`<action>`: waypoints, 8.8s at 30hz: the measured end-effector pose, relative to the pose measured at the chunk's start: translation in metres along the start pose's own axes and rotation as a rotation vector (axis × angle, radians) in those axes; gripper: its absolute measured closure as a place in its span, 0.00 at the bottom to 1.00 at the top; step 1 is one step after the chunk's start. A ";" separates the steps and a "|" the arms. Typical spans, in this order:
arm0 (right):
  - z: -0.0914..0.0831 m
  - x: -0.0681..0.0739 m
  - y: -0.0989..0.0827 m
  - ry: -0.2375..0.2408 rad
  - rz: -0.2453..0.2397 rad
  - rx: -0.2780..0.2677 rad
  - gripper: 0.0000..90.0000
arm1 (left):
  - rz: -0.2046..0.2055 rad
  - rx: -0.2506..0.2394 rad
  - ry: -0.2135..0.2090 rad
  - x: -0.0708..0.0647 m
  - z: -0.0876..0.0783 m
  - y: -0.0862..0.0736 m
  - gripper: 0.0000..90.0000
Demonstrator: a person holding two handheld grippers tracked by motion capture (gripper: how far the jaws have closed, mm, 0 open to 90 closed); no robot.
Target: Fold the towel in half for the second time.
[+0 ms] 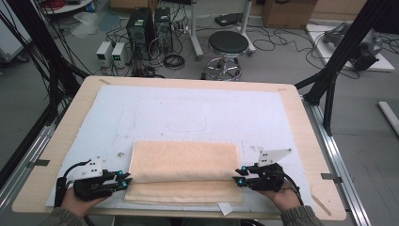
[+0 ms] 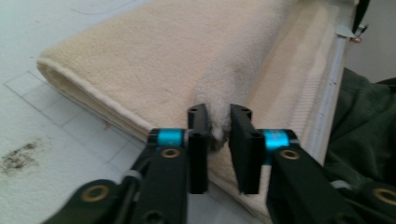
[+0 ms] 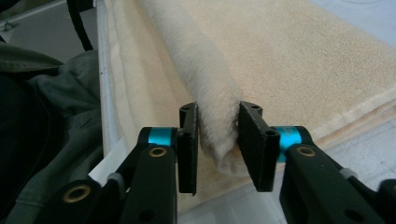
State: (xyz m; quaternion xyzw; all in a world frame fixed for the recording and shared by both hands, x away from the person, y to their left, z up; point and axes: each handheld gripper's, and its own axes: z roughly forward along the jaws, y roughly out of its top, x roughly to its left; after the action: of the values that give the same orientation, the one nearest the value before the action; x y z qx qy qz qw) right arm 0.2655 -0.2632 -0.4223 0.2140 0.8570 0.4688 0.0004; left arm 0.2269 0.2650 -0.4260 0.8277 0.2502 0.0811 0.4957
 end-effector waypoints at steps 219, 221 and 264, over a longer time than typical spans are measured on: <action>0.010 -0.061 0.089 -0.346 0.070 -0.148 0.13 | -0.133 -0.092 0.291 0.082 0.046 0.079 0.24; 0.007 -0.059 0.085 -0.350 0.074 -0.154 0.13 | -0.129 -0.087 0.293 0.079 0.044 0.078 0.24; -0.025 -0.018 0.021 -0.375 0.072 -0.197 0.13 | -0.114 -0.119 0.280 0.039 0.002 0.042 0.13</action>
State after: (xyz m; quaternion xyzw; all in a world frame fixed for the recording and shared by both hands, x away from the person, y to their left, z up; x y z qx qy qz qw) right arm 0.2847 -0.2797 -0.3950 0.3269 0.7838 0.5019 0.1640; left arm 0.2748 0.2669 -0.3951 0.7619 0.3580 0.1822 0.5081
